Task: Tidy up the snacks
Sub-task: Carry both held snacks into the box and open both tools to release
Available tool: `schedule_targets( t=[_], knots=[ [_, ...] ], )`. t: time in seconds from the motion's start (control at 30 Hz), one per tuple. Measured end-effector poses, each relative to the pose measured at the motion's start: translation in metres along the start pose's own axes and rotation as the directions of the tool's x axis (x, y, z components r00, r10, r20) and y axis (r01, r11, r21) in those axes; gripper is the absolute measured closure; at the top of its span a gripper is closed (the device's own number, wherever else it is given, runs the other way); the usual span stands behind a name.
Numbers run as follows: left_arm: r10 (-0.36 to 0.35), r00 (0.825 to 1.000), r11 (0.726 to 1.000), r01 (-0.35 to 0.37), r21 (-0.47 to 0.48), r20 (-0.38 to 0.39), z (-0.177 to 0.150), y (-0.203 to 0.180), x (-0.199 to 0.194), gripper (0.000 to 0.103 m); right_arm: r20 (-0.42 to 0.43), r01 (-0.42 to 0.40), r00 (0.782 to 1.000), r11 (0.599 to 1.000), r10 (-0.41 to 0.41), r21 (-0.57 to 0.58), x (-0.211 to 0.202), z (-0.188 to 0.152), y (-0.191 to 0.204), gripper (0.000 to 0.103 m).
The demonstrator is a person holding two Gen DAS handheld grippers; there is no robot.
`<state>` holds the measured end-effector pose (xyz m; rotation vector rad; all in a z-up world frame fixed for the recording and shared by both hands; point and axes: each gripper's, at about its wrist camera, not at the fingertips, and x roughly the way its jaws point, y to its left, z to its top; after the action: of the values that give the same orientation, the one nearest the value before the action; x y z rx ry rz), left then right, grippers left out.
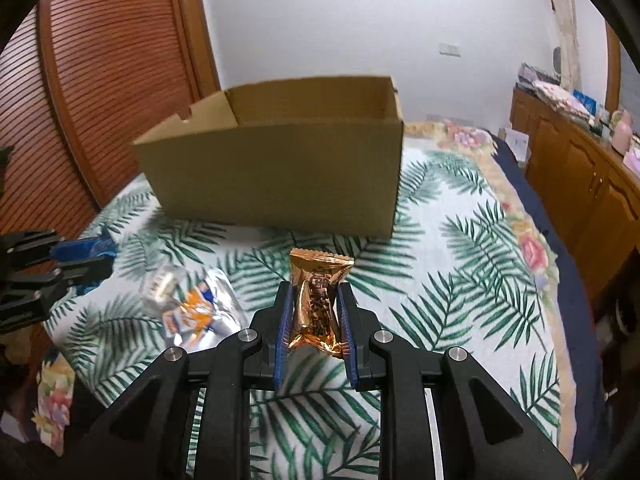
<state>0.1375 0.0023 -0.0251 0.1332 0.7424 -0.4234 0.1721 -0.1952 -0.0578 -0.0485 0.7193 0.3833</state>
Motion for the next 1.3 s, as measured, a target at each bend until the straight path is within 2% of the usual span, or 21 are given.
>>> schedule_targets(
  t=[0.6, 1.13, 1.3],
  knots=[
    [0.039, 0.994, 0.999, -0.040, 0.008, 0.105, 0.061, 0.026, -0.004, 0.078, 0.094, -0.056, 0.993, 0.992, 0.067, -0.114, -0.026, 0.052, 0.039, 0.082],
    [0.051, 0.986, 0.999, -0.052, 0.007, 0.157, 0.124, 0.058, 0.026, 0.078, 0.138, -0.066, 0.987, 0.986, 0.088, -0.156, 0.005, 0.116, 0.032, 0.082],
    [0.050, 0.987, 0.999, -0.051, 0.000, 0.152, 0.139, 0.072, 0.042, 0.078, 0.143, -0.060, 0.986, 0.983, 0.085, -0.176, 0.019, 0.134, 0.031, 0.082]
  ],
)
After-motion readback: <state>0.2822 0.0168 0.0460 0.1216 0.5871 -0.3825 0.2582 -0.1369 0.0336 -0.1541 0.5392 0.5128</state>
